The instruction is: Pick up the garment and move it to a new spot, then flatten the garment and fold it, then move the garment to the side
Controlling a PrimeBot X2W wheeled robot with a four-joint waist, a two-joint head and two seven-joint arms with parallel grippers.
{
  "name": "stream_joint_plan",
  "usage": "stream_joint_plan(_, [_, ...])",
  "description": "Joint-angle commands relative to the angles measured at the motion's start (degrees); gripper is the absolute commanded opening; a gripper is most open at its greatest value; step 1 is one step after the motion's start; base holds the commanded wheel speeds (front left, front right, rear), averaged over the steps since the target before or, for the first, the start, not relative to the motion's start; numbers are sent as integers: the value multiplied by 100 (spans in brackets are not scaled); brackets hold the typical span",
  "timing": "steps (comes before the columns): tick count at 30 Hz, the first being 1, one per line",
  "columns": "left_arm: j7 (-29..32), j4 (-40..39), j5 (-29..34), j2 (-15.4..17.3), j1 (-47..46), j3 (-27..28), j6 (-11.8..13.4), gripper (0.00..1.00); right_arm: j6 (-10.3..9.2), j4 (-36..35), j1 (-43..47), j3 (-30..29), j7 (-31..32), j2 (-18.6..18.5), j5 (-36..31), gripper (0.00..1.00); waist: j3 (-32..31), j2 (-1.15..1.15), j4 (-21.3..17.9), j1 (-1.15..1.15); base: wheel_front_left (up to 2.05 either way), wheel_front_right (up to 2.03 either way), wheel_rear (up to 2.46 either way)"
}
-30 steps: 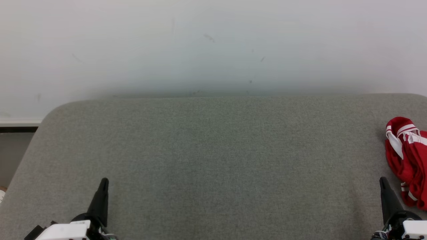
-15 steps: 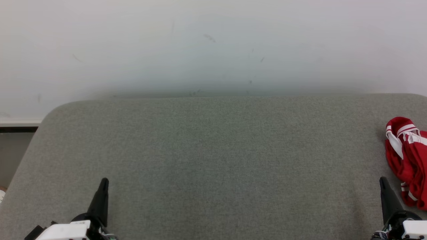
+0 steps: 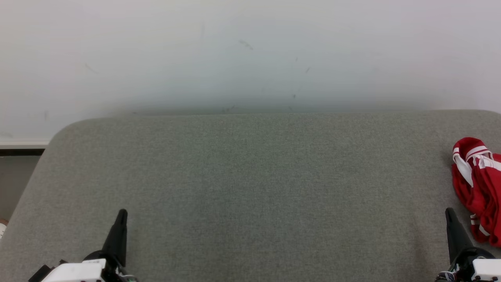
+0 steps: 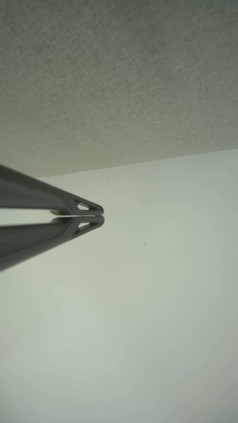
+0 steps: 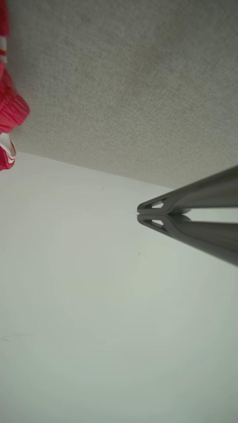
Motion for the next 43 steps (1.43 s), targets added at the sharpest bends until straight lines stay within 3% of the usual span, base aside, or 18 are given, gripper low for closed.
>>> stream_joint_plan(1, [16,6,42,-1,-46,26,-27,0,-12,-22,-72,-19,20,-10,10,0,0,0,0,0,0,0,0])
stream_joint_plan(43, [55,7,94,-29,-52,74,-27,0,-12,-21,-72,-18,19,-10,11,0,0,0,0,0,0,0,0])
